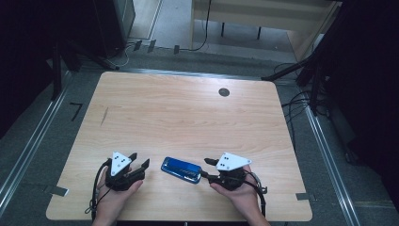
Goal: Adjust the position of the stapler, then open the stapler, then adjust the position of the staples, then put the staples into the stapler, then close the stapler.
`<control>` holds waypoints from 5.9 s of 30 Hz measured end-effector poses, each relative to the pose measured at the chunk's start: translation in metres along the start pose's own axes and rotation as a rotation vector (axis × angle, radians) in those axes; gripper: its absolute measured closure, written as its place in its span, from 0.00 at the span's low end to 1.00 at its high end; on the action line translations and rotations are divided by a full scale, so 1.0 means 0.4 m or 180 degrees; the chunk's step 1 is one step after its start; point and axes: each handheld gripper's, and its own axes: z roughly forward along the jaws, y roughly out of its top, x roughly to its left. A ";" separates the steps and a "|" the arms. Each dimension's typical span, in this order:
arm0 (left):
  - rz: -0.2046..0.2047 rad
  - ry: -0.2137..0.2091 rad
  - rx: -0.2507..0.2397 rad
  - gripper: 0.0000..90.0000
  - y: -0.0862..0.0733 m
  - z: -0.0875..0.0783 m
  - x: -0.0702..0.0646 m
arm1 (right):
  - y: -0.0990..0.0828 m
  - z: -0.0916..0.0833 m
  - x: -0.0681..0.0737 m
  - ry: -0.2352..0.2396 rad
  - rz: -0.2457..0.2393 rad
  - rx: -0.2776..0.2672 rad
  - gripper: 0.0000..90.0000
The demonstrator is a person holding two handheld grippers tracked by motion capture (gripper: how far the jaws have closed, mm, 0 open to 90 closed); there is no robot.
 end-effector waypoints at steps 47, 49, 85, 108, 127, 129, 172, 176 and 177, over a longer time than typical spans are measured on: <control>0.0464 -0.0860 0.0365 1.00 -0.003 0.084 -0.161 | -0.063 0.045 0.028 0.0080 0.0400 0.0252 1.00; 0.0479 -0.0821 0.0353 1.00 -0.003 0.084 -0.164 | -0.062 0.047 0.026 0.0069 0.0405 0.0253 1.00; 0.0572 -0.0799 0.0352 1.00 -0.003 0.084 -0.172 | -0.056 0.039 0.038 0.0092 0.0293 0.0271 1.00; 0.0570 -0.0819 0.0354 1.00 -0.003 0.085 -0.171 | -0.041 0.033 0.032 0.0111 0.0313 0.0195 1.00; 0.0598 -0.0804 0.0344 1.00 -0.003 0.085 -0.174 | -0.009 0.022 0.026 0.0139 0.0286 0.0102 1.00; 0.0599 -0.0803 0.0344 1.00 -0.003 0.085 -0.175 | -0.007 0.022 0.026 0.0134 0.0290 0.0100 1.00; 0.0711 -0.0758 0.0323 1.00 -0.005 0.084 -0.185 | 0.102 0.021 0.038 0.0193 0.0128 -0.0066 1.00; 0.0718 -0.0750 0.0324 1.00 -0.005 0.083 -0.185 | 0.111 0.023 0.040 0.0189 0.0106 -0.0069 1.00; 0.0718 -0.0750 0.0324 1.00 -0.005 0.083 -0.185 | 0.111 0.023 0.040 0.0189 0.0106 -0.0069 1.00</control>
